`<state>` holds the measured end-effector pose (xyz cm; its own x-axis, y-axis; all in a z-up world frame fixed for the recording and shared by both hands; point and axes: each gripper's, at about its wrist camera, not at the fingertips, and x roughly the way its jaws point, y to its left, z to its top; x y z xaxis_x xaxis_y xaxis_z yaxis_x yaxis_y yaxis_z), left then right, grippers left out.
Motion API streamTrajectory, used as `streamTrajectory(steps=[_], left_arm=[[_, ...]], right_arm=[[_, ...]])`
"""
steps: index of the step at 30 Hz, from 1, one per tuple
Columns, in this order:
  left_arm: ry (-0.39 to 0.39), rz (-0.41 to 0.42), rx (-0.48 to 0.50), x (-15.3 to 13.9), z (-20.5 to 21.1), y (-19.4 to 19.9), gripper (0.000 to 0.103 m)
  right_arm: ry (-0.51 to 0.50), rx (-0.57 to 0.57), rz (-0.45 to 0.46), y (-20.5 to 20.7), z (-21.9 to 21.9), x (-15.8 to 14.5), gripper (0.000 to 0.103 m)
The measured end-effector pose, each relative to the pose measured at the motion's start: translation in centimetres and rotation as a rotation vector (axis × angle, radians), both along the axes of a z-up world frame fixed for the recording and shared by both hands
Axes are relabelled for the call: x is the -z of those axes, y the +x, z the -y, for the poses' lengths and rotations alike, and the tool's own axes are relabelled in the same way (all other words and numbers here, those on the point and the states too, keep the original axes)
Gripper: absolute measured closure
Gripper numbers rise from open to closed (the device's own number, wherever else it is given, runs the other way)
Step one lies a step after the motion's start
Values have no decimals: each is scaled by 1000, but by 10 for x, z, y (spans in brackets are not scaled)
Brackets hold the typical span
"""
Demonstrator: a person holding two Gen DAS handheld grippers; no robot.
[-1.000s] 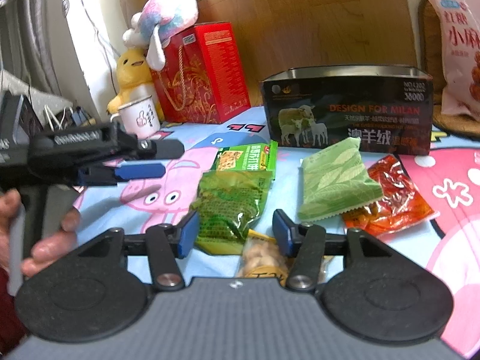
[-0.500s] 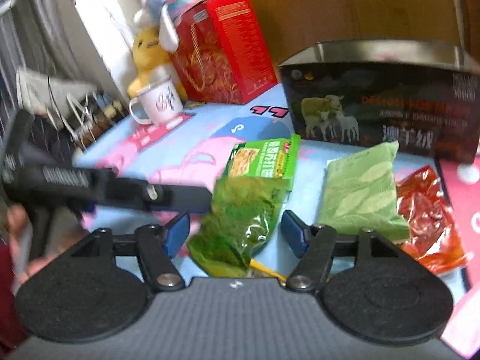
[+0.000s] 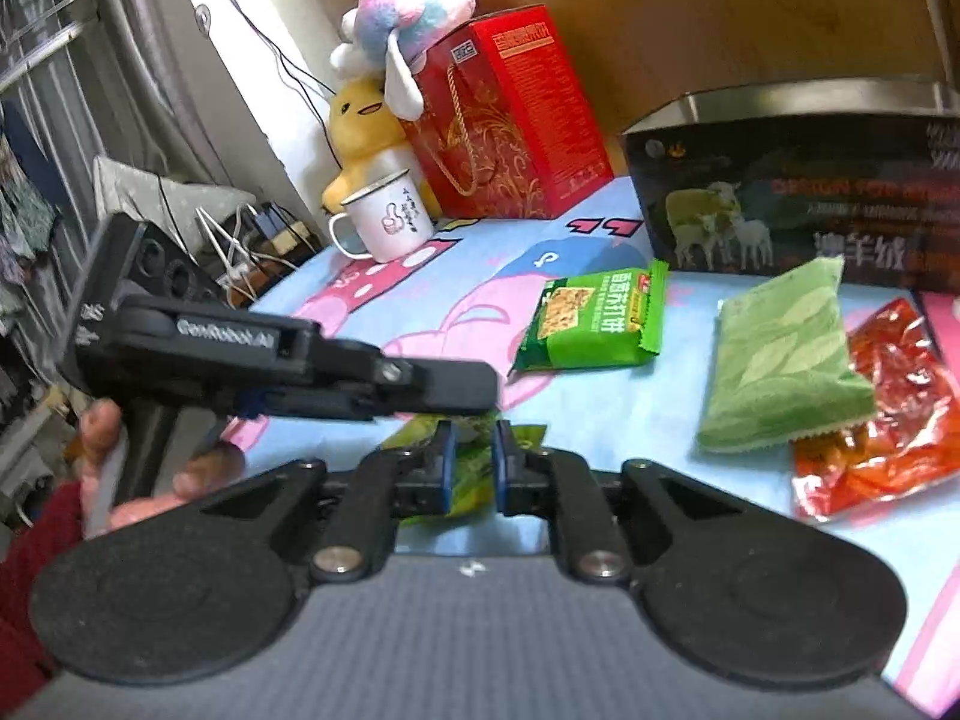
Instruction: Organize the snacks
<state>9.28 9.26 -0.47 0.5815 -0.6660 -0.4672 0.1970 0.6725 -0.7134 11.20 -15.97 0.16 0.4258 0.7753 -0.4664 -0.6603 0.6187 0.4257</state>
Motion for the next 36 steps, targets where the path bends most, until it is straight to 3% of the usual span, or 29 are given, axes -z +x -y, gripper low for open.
streamTrajectory(steps=[2,3,4,10,17,20,23,28,32,36], left_arm=[[9,5,-31,-4,-13,-6,94],[13,3,-45,-4,-19,-9,94],[16,-1,-56,-3,-24,-10,94],[-4,-73,-36,18,-32,-14,94],[-43,-51,-39,21,-34,-17,89],[-53,-46,-36,21,-33,-18,84],[-55,-39,-35,19,-32,-19,80],[-53,-42,-43,15,-33,-22,77],[-15,-39,-74,11,-42,-26,68],[-50,-66,-48,20,-38,-22,69]], right_arm=[[-27,-23,8,-7,-1,-3,73],[-38,-32,10,-11,0,-4,62],[-45,-41,0,-13,0,-3,60],[-41,-18,-80,-12,-2,3,62],[-168,6,87,-16,-34,6,56],[-216,-4,176,-27,-46,10,40],[-312,-16,260,-36,-59,12,35],[-336,-19,269,-30,-60,12,35],[-339,-2,253,-23,-52,12,32],[-344,-79,247,-19,-60,10,26]])
